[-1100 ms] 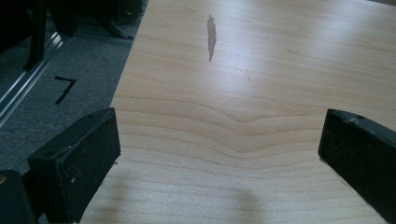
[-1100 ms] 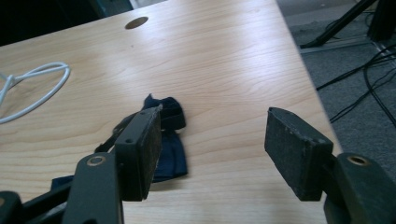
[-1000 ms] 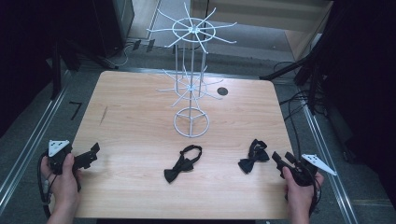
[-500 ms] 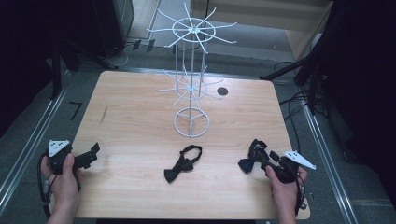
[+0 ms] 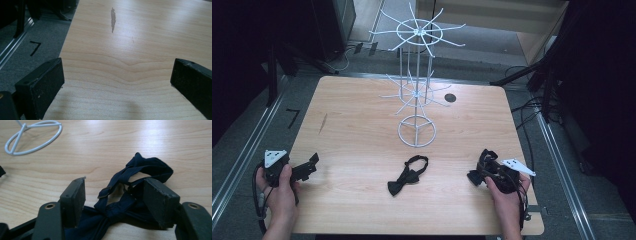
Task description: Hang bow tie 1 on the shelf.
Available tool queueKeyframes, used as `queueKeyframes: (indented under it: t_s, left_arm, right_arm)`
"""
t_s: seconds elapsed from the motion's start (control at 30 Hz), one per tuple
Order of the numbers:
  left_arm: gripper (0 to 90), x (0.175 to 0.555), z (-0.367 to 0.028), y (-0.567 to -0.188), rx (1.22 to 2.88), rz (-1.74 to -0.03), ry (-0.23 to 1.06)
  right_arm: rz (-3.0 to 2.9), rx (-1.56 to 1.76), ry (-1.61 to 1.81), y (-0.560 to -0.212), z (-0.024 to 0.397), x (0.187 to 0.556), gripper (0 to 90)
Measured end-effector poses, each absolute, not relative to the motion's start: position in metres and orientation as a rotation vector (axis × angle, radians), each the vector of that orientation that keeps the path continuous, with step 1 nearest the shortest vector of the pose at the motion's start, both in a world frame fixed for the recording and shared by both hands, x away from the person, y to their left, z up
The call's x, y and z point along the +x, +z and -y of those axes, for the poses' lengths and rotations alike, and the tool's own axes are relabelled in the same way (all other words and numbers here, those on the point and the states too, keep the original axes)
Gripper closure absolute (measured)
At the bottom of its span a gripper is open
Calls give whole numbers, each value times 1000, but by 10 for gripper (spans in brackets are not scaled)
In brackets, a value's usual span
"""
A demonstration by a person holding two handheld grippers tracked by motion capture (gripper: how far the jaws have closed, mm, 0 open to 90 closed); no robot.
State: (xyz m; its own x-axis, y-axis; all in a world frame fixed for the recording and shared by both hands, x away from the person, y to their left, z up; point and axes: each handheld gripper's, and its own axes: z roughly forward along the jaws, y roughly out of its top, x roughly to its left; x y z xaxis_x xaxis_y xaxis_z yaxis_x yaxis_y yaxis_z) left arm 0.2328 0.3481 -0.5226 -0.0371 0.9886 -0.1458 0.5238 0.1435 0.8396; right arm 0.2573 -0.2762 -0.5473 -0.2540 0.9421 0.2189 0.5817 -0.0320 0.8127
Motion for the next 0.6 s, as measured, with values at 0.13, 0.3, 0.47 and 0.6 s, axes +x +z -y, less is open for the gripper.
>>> queueKeyframes:
  t_s: [0.13, 0.3, 0.47, 0.6]
  left_arm:
    - [0, 233, -348, -523, 1479, -1665, 776]
    - [0, 233, -348, -522, 1479, -1665, 776]
    - [0, 233, -348, -523, 1474, -1664, 774]
    - [0, 234, -348, -523, 1477, -1662, 774]
  right_arm:
    - [-1864, 1594, 1173, -548, 275, 257, 427]
    - [-1891, 1615, 1146, -550, 274, 257, 525]
    - [-1906, 1641, 1208, -550, 279, 257, 619]
    - [-1915, 1680, 1245, -551, 285, 257, 719]
